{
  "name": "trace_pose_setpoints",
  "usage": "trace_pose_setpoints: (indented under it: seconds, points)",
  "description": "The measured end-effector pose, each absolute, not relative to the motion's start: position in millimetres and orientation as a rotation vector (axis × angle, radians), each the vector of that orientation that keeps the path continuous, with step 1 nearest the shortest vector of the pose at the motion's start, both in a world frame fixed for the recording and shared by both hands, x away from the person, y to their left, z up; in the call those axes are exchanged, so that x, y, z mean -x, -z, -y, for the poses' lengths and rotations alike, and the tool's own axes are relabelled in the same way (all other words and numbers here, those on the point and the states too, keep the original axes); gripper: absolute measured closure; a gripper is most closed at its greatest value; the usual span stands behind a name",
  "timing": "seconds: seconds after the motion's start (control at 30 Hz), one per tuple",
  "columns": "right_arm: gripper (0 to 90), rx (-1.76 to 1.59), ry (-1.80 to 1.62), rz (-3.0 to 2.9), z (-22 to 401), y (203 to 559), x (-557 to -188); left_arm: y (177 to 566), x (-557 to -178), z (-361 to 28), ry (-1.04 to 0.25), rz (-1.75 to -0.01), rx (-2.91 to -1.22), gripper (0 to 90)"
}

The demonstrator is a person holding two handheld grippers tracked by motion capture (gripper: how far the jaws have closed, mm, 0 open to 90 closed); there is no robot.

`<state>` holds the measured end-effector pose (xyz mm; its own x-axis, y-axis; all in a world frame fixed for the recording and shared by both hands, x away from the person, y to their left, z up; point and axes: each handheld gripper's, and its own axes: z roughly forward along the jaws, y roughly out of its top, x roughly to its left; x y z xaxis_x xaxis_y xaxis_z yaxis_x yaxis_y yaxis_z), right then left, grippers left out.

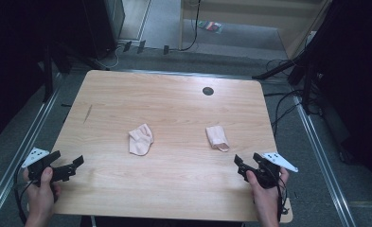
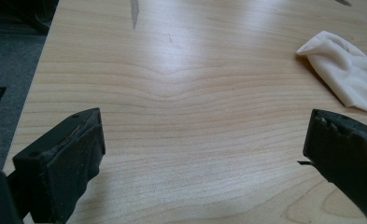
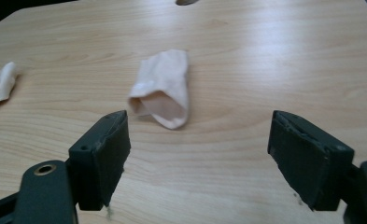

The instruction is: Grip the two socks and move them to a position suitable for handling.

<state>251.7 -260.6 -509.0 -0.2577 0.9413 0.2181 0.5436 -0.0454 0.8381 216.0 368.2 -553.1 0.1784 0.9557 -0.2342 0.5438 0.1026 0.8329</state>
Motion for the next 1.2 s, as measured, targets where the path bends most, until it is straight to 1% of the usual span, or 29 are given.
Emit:
trace_pose_setpoints:
  seconds: [0.2, 0.63, 0.87, 1.13, 1.17, 1.2]
  points:
    - [21.1, -1.511, -1.223, -1.863, 234, 500, -257, 553, -216, -368, -0.585, -1.479, -1.565, 0.0]
    - [21.7, -1.419, -1.262, -1.981, 187, 496, -269, 553, -217, -367, -0.573, -1.473, -1.581, 0.0]
    - [21.9, -1.356, -1.278, -2.043, 155, 495, -274, 553, -217, -367, -0.566, -1.465, -1.581, 0.0]
    - [24.3, -1.307, -1.300, -2.097, 121, 495, -280, 553, -217, -368, -0.559, -1.463, -1.578, 0.0]
    - [25.2, -1.298, -1.305, -2.107, 118, 495, -281, 553, -217, -368, -0.558, -1.461, -1.580, 0.0]
    - [28.6, -1.294, -1.305, -2.114, 115, 495, -281, 553, -217, -368, -0.554, -1.458, -1.582, 0.0]
